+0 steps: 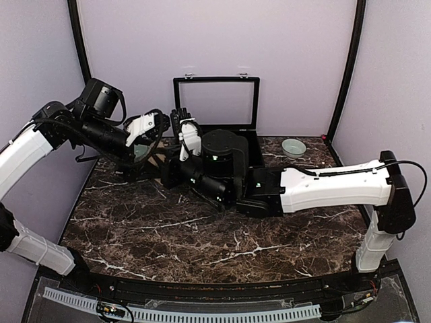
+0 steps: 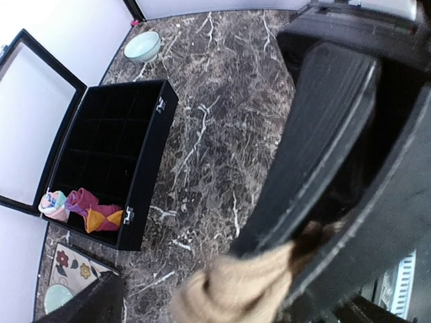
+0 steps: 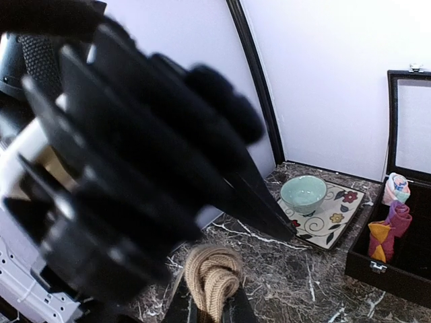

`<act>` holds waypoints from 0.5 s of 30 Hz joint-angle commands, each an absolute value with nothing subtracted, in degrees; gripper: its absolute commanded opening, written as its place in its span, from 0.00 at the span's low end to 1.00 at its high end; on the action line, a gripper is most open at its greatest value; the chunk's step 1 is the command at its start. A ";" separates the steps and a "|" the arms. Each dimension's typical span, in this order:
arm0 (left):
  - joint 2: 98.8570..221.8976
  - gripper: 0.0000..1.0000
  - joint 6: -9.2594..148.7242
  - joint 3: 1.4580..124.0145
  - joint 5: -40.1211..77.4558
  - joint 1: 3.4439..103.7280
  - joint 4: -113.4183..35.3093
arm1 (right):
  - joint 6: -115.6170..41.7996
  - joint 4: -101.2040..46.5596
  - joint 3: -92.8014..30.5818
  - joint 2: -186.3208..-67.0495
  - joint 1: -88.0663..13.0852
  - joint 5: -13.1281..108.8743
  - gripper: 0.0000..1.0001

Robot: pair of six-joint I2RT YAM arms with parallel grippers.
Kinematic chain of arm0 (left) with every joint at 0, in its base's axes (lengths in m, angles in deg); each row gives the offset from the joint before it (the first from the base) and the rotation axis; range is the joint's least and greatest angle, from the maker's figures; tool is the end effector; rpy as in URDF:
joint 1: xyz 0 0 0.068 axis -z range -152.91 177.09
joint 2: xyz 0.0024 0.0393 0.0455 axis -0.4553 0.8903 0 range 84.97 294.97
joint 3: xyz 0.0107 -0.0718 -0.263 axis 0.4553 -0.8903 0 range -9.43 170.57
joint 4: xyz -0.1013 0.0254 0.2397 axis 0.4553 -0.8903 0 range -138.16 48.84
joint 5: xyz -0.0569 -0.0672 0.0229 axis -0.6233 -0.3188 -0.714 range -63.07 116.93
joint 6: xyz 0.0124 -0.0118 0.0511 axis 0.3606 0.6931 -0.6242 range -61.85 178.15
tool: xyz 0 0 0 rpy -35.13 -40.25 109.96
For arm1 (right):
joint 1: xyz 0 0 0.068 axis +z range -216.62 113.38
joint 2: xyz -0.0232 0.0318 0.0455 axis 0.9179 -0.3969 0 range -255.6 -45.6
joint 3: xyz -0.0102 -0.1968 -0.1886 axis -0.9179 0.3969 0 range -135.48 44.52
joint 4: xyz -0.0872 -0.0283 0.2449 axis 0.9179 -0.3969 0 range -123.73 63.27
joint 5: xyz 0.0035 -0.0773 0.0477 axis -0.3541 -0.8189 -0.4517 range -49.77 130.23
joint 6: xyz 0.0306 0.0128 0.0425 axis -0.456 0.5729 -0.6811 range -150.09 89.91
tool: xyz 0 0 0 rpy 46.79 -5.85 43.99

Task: Roll the socks
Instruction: Roll the sock at the center of the board.

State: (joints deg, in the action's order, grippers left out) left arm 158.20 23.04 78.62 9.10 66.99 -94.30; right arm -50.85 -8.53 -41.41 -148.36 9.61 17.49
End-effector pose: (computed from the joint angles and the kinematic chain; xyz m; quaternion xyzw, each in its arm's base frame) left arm 0.1848 -0.1689 0.4201 0.5950 0.6642 -0.1574 0.4244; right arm 0.1173 0.4211 0.3601 -0.1938 0.6718 0.4341 0.5680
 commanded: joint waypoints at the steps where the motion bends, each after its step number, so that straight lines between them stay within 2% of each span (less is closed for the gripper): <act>1: 156.66 0.96 23.71 76.98 11.25 66.90 -92.79 | -52.84 -2.29 -45.01 -149.88 10.18 20.38 0.00; 3: 156.33 0.85 23.72 77.63 13.98 66.91 -91.53 | -52.86 -2.61 -45.67 -150.14 10.27 20.63 0.00; 6: 156.12 0.59 23.34 78.15 19.11 66.90 -89.71 | -53.21 -2.60 -45.83 -150.12 10.48 20.22 0.00; 8: 156.08 0.49 22.65 77.42 23.54 66.92 -88.17 | -53.91 -2.87 -46.13 -150.03 10.66 19.45 0.00; 15: 153.44 0.48 17.34 73.49 30.15 67.59 -81.20 | -57.67 -7.41 -49.80 -151.97 10.73 18.02 0.00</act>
State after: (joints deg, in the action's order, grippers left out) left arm 154.95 20.68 75.40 20.36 68.17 -87.75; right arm -54.30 -6.52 -46.30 -150.97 9.37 16.75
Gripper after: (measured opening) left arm 0.489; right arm 0.051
